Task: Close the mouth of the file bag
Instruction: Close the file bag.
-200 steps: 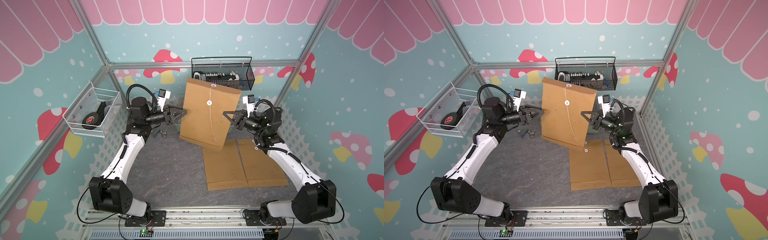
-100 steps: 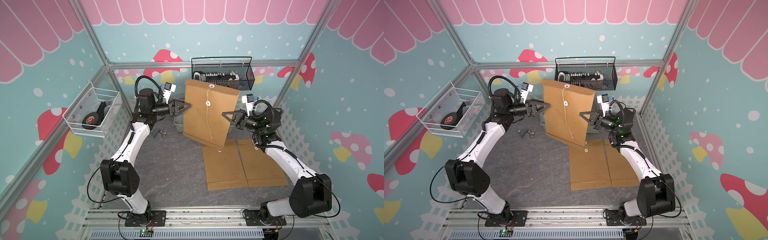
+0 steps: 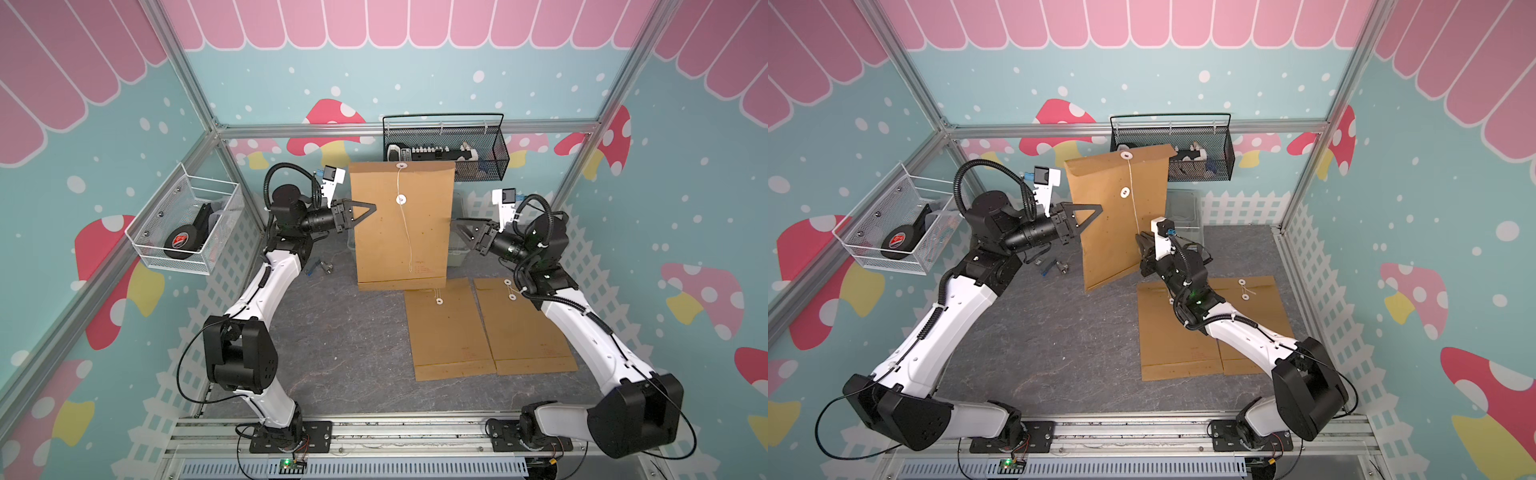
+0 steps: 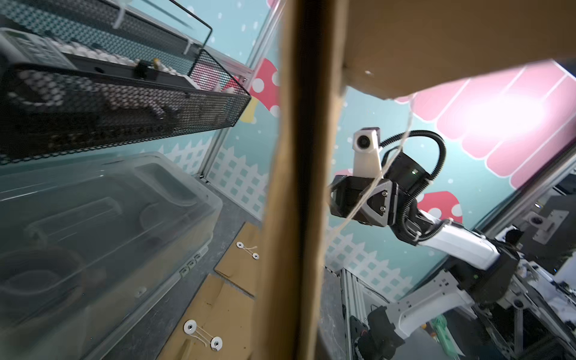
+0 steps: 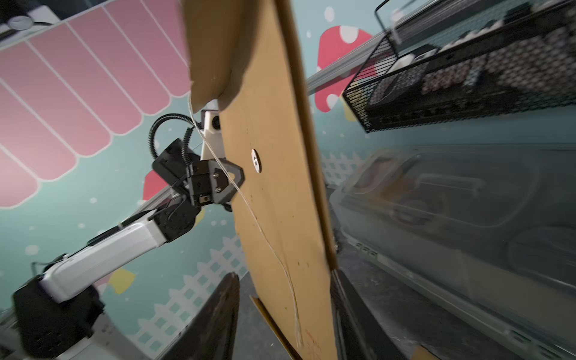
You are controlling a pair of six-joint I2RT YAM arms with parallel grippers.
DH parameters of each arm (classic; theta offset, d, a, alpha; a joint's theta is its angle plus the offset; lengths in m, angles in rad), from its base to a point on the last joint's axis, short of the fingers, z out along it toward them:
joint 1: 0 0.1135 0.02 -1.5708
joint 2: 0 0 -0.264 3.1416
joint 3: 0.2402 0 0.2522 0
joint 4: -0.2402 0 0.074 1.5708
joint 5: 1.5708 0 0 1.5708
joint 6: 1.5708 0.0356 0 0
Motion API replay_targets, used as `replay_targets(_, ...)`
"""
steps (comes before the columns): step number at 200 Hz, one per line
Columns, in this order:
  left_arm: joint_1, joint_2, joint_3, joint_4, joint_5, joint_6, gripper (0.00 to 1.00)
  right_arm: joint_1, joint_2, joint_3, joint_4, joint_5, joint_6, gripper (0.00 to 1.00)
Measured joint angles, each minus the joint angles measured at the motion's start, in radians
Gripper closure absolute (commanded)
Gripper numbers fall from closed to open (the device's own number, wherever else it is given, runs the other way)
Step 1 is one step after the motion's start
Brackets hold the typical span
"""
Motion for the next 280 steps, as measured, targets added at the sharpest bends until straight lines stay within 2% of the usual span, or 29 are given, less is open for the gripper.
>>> replay_targets(15, -0.006, 0.002, -0.005, -0.004, 0.016, 0.009, 0.65, 0.000, 0.000, 0.000, 0.006, -0.003, 0.008, 1.00)
replay_targets(31, 0.002, 0.004, -0.006, 0.001, 0.030, 0.002, 0.79, 0.000, 0.000, 0.000, 0.008, -0.006, 0.013, 1.00)
replay_targets(61, 0.018, 0.002, -0.037, 0.044, 0.049, -0.021, 0.89, 0.001, 0.000, 0.000, 0.008, -0.006, 0.019, 1.00)
replay_targets(78, 0.020, -0.002, -0.076, 0.108, 0.058, -0.063, 1.00, 0.001, 0.004, 0.000, 0.007, -0.008, 0.021, 1.00)
replay_targets(84, 0.020, -0.003, -0.093, 0.145, 0.059, -0.082, 1.00, 0.001, 0.006, 0.001, 0.005, -0.006, 0.021, 1.00)
replay_targets(94, 0.022, -0.006, -0.127, 0.222, 0.058, -0.138, 1.00, 0.001, 0.009, 0.005, -0.018, 0.001, 0.014, 0.93)
replay_targets(114, 0.031, -0.008, -0.192, 0.387, 0.051, -0.270, 1.00, 0.002, 0.005, 0.024, -0.107, 0.058, -0.030, 0.66)
replay_targets(126, 0.043, -0.008, -0.222, 0.468, 0.031, -0.343, 1.00, 0.001, -0.015, 0.031, -0.201, 0.121, -0.085, 0.55)
replay_targets(133, 0.052, -0.009, -0.238, 0.507, 0.013, -0.377, 1.00, 0.001, -0.035, 0.031, -0.268, 0.171, -0.125, 0.52)
replay_targets(157, 0.085, -0.044, -0.302, 0.564, -0.069, -0.434, 1.00, 0.002, -0.155, 0.016, -0.515, 0.424, -0.265, 0.52)
replay_targets(173, 0.090, -0.089, -0.336, 0.546, -0.136, -0.426, 1.00, 0.018, -0.255, -0.037, -0.578, 0.578, -0.338, 0.53)
replay_targets(184, 0.082, -0.121, -0.347, 0.523, -0.178, -0.411, 1.00, 0.062, -0.309, -0.077, -0.595, 0.678, -0.388, 0.52)
replay_targets(204, 0.058, -0.171, -0.348, 0.486, -0.246, -0.380, 1.00, 0.203, -0.336, -0.146, -0.572, 0.831, -0.478, 0.50)
replay_targets(229, 0.015, -0.227, -0.348, 0.412, -0.319, -0.328, 1.00, 0.310, -0.246, -0.177, -0.509, 0.931, -0.551, 0.49)
replay_targets(280, -0.061, -0.269, -0.346, 0.309, -0.412, -0.292, 1.00, 0.368, -0.088, -0.182, -0.321, 1.003, -0.618, 0.49)
